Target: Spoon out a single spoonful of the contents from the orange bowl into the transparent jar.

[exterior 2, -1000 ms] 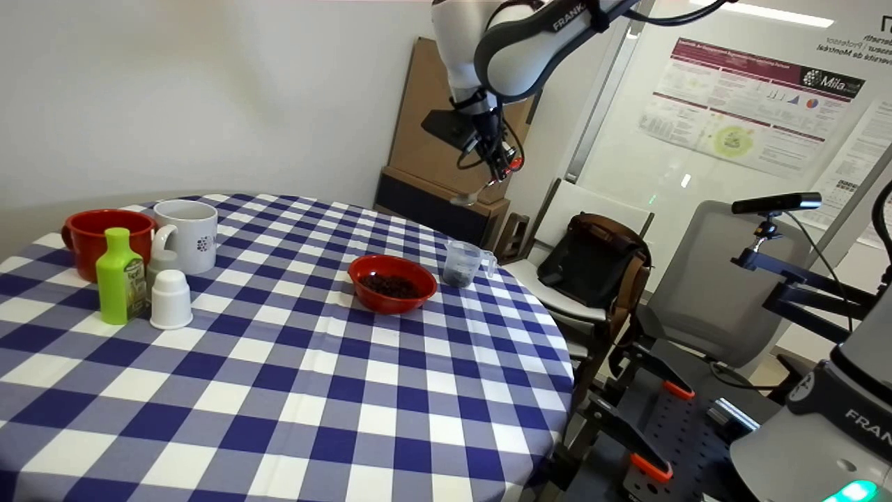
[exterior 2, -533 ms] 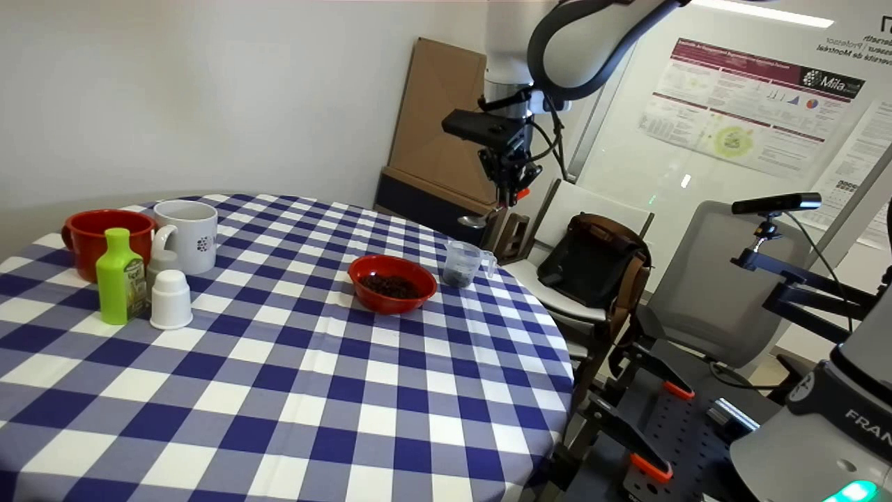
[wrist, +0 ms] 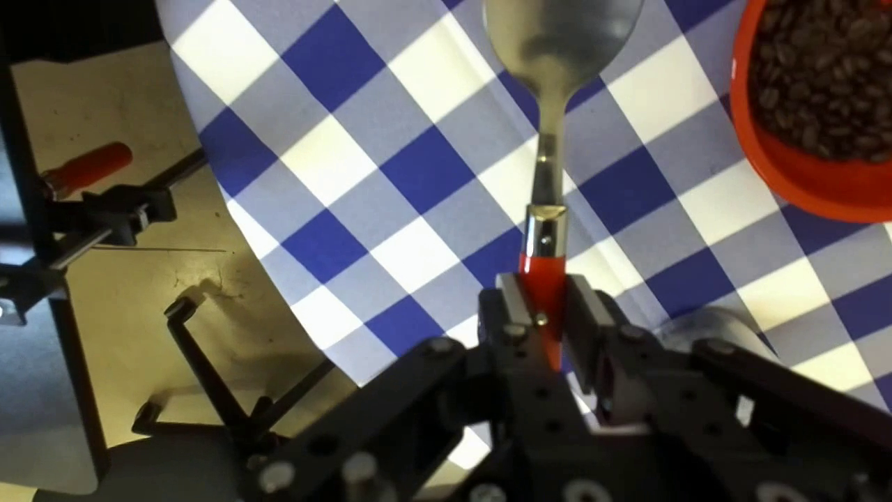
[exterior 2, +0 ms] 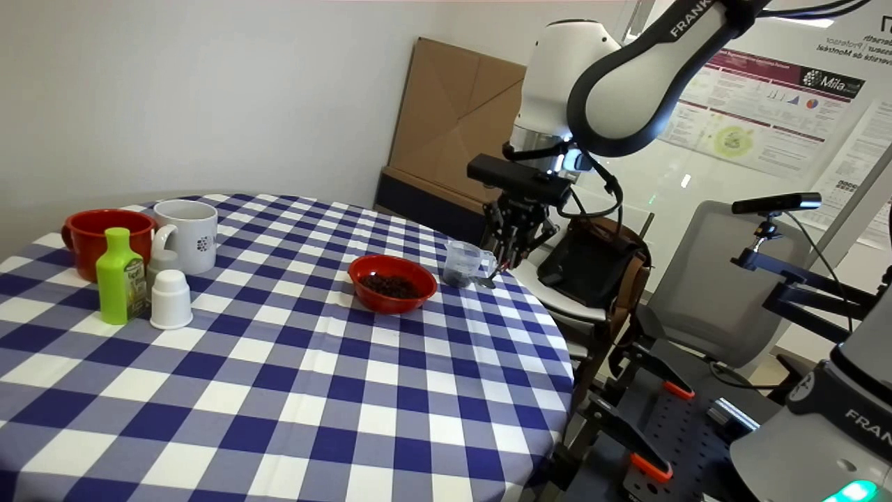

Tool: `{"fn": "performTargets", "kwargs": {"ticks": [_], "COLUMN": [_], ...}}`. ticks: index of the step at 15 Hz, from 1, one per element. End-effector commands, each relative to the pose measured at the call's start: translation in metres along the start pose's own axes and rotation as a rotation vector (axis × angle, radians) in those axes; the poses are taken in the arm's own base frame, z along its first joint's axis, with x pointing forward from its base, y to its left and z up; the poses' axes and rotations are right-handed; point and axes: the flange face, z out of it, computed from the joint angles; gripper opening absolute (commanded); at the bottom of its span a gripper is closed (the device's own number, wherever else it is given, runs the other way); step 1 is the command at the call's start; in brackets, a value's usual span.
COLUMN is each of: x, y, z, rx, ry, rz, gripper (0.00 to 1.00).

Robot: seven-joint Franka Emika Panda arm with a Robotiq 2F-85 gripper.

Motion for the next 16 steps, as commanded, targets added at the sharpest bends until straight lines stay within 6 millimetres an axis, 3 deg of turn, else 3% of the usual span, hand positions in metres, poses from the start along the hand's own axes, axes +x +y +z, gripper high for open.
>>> {"fn": "performTargets", "kwargs": {"ticks": [1,9,16], "x": [0.007,0.012,-0.012], "y": [0.01,0.002,-0.014], "z": [0.033,0.104,0.135], "rx": [-0.003,-0.051,-0.051], "ry": [-0.062,-0.081,-0.094], "rz": [-0.036,0.044,0.098], "gripper": [0.07,0.07,0.07]}}
